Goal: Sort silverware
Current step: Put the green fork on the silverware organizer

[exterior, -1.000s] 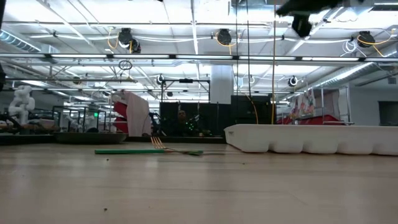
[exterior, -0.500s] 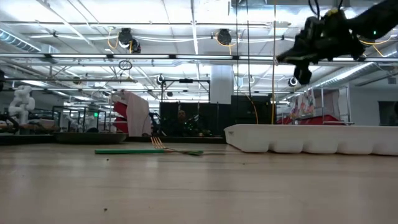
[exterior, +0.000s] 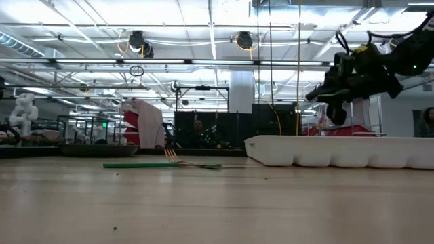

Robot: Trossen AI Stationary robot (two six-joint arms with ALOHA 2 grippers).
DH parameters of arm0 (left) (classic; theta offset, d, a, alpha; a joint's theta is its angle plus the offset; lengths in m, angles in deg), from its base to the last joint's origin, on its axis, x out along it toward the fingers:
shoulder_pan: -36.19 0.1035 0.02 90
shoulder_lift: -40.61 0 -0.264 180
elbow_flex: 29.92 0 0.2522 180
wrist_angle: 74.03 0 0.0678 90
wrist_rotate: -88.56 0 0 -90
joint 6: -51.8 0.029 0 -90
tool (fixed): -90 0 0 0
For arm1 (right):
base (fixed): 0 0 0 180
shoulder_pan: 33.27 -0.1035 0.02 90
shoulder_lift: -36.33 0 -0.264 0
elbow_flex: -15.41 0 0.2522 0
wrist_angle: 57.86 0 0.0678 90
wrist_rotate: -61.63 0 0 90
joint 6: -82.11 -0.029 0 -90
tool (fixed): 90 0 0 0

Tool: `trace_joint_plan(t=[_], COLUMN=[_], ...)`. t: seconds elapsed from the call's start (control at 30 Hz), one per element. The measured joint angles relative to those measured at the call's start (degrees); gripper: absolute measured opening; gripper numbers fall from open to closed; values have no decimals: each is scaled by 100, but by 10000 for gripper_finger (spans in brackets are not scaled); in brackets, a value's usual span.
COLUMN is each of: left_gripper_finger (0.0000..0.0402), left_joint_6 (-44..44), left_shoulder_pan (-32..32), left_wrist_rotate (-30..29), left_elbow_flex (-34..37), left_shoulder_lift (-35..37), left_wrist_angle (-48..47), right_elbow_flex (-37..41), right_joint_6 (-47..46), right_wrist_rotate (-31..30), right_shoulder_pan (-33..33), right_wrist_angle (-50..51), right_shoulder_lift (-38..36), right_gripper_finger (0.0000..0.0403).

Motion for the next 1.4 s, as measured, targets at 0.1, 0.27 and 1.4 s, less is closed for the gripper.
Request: trace_joint_plan(t=[0.1, 0.27, 1.4], left_gripper_finger=[277, 277, 276], left_joint_6=[4, 4, 11], left_shoulder_pan=[95, 191, 258], left_wrist_rotate=[0, 19, 197], left_elbow_flex=[0, 0, 0], left_shoulder_lift=[0, 0, -2], left_wrist_angle=[1, 1, -5], right_elbow_flex=[312, 715, 784], right_joint_6=[-217, -599, -181], right_wrist_rotate=[-88, -187, -620], right_shoulder_pan=[0, 39, 94], right_wrist_angle=[-541, -1561, -2588], right_shoulder_lift=[261, 656, 2429], right_gripper_finger=[0, 0, 0])
